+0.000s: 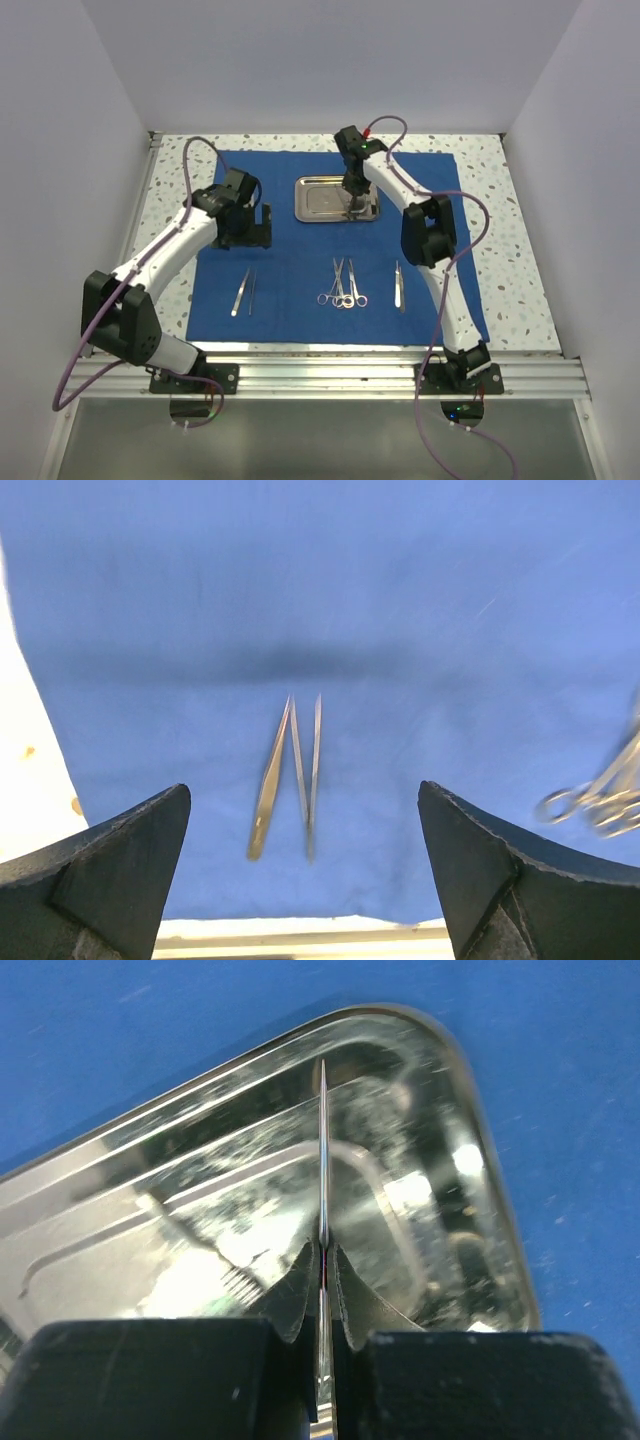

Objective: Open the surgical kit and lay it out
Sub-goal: Pick up the medical item from the container, then place the medical item in the surgical kit.

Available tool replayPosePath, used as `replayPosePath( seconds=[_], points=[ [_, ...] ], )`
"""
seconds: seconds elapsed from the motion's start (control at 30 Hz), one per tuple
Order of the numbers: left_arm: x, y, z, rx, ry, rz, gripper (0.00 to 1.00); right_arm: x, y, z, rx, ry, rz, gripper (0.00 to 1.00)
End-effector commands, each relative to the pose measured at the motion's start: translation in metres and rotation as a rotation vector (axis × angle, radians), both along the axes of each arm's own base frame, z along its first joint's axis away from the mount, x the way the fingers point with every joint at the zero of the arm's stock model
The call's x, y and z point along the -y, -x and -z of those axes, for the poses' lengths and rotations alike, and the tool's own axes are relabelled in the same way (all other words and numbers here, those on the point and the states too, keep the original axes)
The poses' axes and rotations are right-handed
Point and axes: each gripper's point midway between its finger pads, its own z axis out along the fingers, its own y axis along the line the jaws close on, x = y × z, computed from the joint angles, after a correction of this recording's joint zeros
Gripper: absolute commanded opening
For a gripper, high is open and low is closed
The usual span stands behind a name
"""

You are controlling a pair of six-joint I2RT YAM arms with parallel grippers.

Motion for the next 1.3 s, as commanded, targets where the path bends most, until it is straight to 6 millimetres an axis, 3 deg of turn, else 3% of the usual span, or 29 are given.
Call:
replayPosePath(
  seconds=[0.0, 0.03, 0.1, 0.13, 0.2, 0.23, 0.3, 0.37, 0.4, 0.43, 0.57, 0.63, 0.77, 0.9, 1.0, 1.27],
  points=[
    [-0.001, -0.043, -0.051, 0.181, 0.002, -0.023, 1.0, -0.054, 0.002, -0.105, 0.22, -0.079, -0.137, 0.0],
    [-0.005, -0.057, -0.068, 0.229, -0.002, -0.04, 1.0, -0.066, 0.007, -0.117, 0.234, -0.105, -0.158, 0.0],
    [-0.011, -0.073, -0.073, 0.237, -0.013, -0.065, 1.0, -0.095, 0.031, -0.143, 0.247, -0.181, -0.186, 0.0],
    [-0.019, -0.087, -0.088, 0.269, -0.005, -0.094, 1.0, -0.11, 0.044, -0.142, 0.223, -0.226, -0.222, 0.0],
    [-0.029, -0.101, -0.087, 0.249, -0.01, -0.131, 1.0, -0.138, 0.074, -0.149, 0.193, -0.281, -0.275, 0.0],
    [-0.037, -0.114, -0.101, 0.28, 0.005, -0.159, 1.0, -0.151, 0.092, -0.14, 0.137, -0.312, -0.312, 0.0],
    [-0.043, -0.127, -0.101, 0.28, 0.003, -0.179, 1.0, -0.175, 0.124, -0.129, 0.078, -0.358, -0.367, 0.0],
    [-0.052, -0.141, -0.108, 0.303, 0.0, -0.205, 1.0, -0.183, 0.163, -0.092, -0.059, -0.374, -0.41, 0.0],
    [-0.055, -0.146, -0.111, 0.314, -0.005, -0.215, 1.0, -0.185, 0.173, -0.08, -0.102, -0.396, -0.388, 0.0],
    [-0.061, -0.152, -0.118, 0.336, -0.012, -0.234, 1.0, -0.182, 0.185, -0.053, -0.161, -0.403, -0.378, 0.0],
    [-0.085, -0.167, -0.125, 0.359, -0.048, -0.317, 1.0, -0.21, 0.226, -0.03, -0.275, -0.554, -0.42, 0.0],
    [-0.095, -0.172, -0.135, 0.39, -0.047, -0.357, 1.0, -0.226, 0.235, -0.025, -0.281, -0.609, -0.44, 0.0],
    [-0.097, -0.176, -0.162, 0.49, -0.011, -0.367, 1.0, -0.255, 0.256, -0.012, -0.328, -0.708, -0.478, 0.0],
    [-0.089, -0.18, -0.181, 0.573, 0.044, -0.339, 1.0, -0.279, 0.265, -0.02, -0.337, -0.777, -0.524, 0.0],
    [-0.089, -0.178, -0.185, 0.583, 0.04, -0.329, 1.0, -0.283, 0.269, -0.026, -0.339, -0.763, -0.544, 0.0],
    [-0.091, -0.182, -0.178, 0.576, 0.024, -0.329, 1.0, -0.277, 0.289, -0.011, -0.448, -0.743, -0.548, 0.0]
  ],
)
